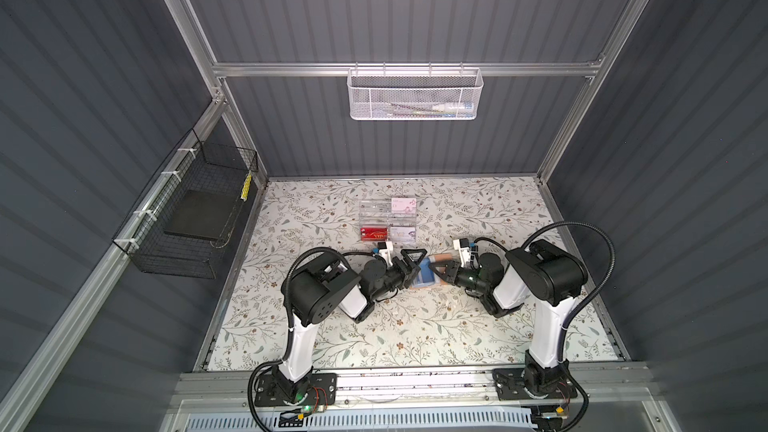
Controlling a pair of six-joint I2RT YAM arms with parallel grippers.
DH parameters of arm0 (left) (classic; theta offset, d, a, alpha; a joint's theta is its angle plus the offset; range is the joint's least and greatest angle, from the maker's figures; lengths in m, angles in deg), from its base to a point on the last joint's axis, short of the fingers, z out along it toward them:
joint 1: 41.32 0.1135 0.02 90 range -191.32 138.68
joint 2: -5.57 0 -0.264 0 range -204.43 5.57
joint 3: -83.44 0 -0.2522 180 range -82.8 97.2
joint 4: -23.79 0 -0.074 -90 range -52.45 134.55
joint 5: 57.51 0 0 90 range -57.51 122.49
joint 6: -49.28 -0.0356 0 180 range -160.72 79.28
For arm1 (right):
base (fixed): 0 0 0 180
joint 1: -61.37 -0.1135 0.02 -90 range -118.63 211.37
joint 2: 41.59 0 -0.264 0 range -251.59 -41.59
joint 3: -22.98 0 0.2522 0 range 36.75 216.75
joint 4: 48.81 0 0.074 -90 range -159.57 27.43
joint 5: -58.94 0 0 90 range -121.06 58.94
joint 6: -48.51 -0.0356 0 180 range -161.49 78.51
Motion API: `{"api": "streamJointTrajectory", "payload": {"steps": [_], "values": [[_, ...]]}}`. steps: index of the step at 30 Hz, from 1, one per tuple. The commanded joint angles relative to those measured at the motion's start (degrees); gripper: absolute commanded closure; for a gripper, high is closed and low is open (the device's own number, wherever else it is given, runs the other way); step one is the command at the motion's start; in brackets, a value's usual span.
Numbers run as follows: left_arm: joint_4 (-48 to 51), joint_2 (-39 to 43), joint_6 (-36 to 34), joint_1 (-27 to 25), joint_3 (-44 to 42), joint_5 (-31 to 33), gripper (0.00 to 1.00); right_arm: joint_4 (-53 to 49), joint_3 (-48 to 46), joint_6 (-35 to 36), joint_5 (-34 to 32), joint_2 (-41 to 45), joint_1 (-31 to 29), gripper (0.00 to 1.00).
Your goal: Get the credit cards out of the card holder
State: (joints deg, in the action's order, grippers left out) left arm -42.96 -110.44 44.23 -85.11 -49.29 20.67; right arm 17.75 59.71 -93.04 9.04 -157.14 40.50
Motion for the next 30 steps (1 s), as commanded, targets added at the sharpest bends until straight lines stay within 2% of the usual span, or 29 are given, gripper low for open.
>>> {"api": "streamJointTrajectory", "payload": {"steps": [1,19,30], "values": [[12.01,-2.97,-1.63,0.02,-2.81,0.05,0.0,-9.13,-1.24,2.49,-0.35,-2.06,-1.63,0.73],[14.4,-1.18,-3.26,0.38,-2.14,-0.45,0.0,-8.95,-3.45,3.21,-0.1,-0.55,-2.96,0.75],[15.47,-0.94,-3.86,0.55,-1.17,-1.02,0.0,-6.23,-2.79,1.72,1.61,-1.53,-3.68,0.84]]}}
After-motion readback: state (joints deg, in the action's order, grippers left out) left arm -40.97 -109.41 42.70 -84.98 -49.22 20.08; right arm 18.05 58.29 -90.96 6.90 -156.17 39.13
